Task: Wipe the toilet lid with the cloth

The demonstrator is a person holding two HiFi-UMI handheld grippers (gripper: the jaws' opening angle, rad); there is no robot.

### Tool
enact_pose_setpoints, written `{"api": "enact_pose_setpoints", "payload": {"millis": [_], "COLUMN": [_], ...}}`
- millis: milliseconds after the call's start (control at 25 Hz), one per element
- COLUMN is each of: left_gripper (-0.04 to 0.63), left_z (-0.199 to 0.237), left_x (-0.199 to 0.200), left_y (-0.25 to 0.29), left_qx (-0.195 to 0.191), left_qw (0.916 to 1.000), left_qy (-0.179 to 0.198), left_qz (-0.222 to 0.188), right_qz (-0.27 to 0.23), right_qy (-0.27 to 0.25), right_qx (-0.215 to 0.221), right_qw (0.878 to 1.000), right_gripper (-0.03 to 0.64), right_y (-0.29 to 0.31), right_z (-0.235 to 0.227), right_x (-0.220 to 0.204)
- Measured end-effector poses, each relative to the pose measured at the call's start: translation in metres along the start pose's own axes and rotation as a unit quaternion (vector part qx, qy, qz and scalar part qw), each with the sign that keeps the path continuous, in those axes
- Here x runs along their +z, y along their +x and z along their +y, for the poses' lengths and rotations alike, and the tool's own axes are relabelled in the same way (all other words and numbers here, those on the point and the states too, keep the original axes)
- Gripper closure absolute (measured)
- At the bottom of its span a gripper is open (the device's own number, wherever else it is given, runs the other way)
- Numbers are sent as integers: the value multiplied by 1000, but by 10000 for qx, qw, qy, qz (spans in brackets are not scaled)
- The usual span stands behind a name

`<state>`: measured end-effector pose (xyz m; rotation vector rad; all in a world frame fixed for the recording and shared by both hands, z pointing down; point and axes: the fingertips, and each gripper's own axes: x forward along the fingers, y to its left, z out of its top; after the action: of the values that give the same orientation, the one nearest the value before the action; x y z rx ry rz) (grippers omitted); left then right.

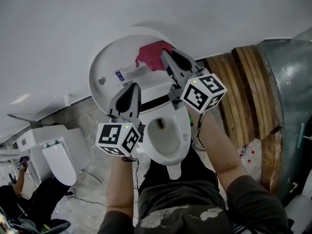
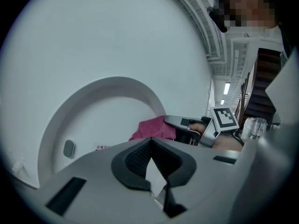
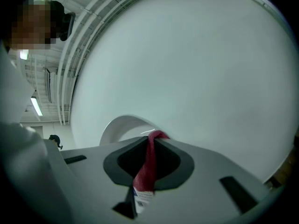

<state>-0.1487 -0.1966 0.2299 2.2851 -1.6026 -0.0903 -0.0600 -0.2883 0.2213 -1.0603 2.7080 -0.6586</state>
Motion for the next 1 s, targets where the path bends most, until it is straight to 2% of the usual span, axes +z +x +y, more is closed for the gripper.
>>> {"api": "enact_pose_setpoints", "payload": {"millis": [120,240,400,560,640,800,1000], "left_gripper": [588,588,588,588,588,588,588], "left_z": [-20,-23,10,50,64,82,95], "left_x": [-2,-3,-2,-7,-13,-32,-47], "left_y": [0,-12,-46,-84,-99,-121,-125], "left_qx": [41,189,510,840,990,1074,1130], "left_qw": [10000,9997,9985,9960,9947,9941,9936], "left_qy": [68,153,90,-82,-40,53,-54], "left_qz": [-37,-73,-156,-279,-269,-117,-40], "right_qz": [-14,102,499,903,1022,1074,991], "right_qy": [30,-43,-233,-384,-412,-303,-335], "right_qx": [50,345,850,1194,1344,1423,1393], "right_qw": [10000,9993,9949,9880,9848,9835,9847], "right_gripper": [577,575,575,577,575,577,577], "right_y": [-21,-32,-21,-5,6,32,55], "right_z": [-6,12,65,111,126,140,135], "right_x": [6,3,-30,-78,-98,-129,-137]}}
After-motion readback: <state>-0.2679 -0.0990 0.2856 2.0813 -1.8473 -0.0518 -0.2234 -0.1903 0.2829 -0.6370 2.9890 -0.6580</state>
